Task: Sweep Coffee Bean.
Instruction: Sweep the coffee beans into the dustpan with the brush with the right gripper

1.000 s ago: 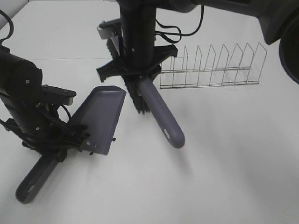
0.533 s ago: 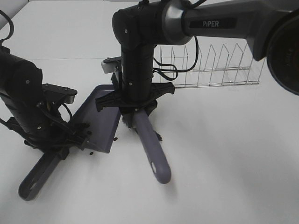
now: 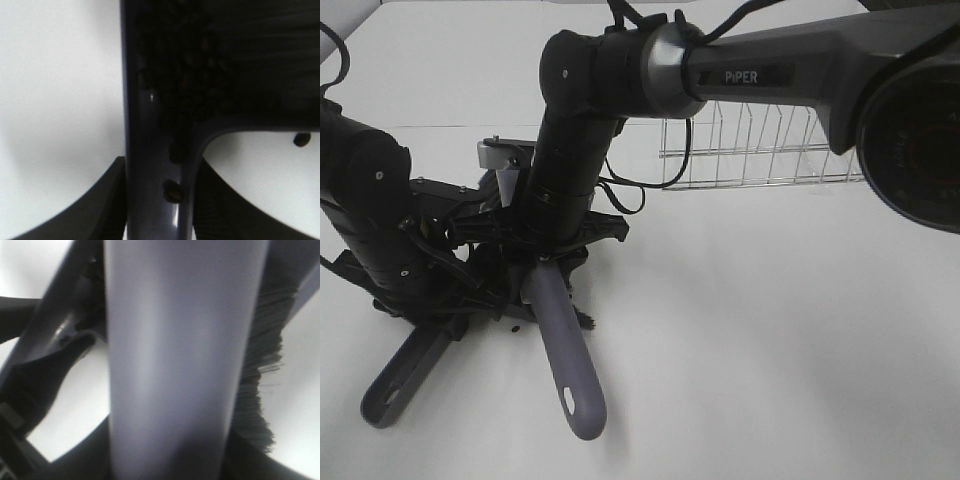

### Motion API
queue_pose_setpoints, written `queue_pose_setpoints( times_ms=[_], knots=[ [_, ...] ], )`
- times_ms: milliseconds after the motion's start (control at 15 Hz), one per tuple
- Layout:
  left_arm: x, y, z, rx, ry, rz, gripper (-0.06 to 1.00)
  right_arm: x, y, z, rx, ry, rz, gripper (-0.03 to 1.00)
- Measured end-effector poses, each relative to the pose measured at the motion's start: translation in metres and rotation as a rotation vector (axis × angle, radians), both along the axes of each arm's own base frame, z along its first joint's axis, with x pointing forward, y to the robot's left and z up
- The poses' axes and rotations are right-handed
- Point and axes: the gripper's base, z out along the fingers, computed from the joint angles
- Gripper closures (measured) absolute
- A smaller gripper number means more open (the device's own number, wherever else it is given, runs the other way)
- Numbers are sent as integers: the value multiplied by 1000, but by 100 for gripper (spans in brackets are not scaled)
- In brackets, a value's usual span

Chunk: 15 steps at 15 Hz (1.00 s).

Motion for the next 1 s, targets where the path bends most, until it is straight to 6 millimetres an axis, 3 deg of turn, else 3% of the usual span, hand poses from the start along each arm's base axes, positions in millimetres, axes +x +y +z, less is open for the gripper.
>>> queue_pose_setpoints(
  times_ms=[200,533,867,1000],
  knots=[
    [0,0,0,-2,-4,0,63,8,6,24,34,-89,33,68],
    [1,0,-1,-5,-10,0,63,16,-12,56,-113,-255,90,68],
    [1,0,-1,-1,-14,-7,63,20,-38,45,-428,-270,163,68],
    [0,0,-2,4,-14,-13,63,21,-39,44,-447,-279,155,68]
  ],
)
